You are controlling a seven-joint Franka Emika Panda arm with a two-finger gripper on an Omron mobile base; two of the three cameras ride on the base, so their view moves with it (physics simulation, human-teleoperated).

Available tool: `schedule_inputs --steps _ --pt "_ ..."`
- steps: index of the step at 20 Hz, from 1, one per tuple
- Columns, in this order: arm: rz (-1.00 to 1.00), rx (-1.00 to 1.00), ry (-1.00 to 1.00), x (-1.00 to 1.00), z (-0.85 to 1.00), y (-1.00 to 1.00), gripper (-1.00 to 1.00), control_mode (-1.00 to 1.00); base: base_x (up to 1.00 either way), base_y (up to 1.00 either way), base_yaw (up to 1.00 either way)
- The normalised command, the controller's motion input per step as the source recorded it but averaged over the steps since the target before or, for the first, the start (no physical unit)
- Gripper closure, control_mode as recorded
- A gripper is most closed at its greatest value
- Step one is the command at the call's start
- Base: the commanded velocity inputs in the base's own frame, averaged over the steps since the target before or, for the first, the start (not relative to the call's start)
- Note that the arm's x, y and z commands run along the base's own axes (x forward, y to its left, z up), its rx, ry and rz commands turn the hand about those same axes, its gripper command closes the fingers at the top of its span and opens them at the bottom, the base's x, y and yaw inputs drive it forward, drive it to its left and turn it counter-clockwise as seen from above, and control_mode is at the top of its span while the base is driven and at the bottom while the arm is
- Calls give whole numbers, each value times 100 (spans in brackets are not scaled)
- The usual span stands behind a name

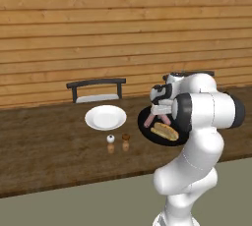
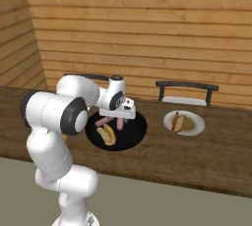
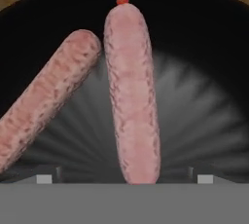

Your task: Place one bun and one sausage from the bowl on each plate.

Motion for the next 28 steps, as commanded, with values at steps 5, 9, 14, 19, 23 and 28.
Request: schedule_inputs --steps 5,9,14,19,23,28 --pt "6 2 -2 21 -13 -1 -100 -100 0 0 0" --pt "3 1 0 36 -2 -2 -100 -100 0 0 0" --pt "3 0 0 29 -21 -2 -100 -100 0 0 0" --pt "2 0 0 1 -41 0 -100 -100 0 0 0" --pt "0 0 0 0 -1 0 -100 -100 0 0 0" --pt "0 0 0 2 0 0 100 -100 0 0 0"
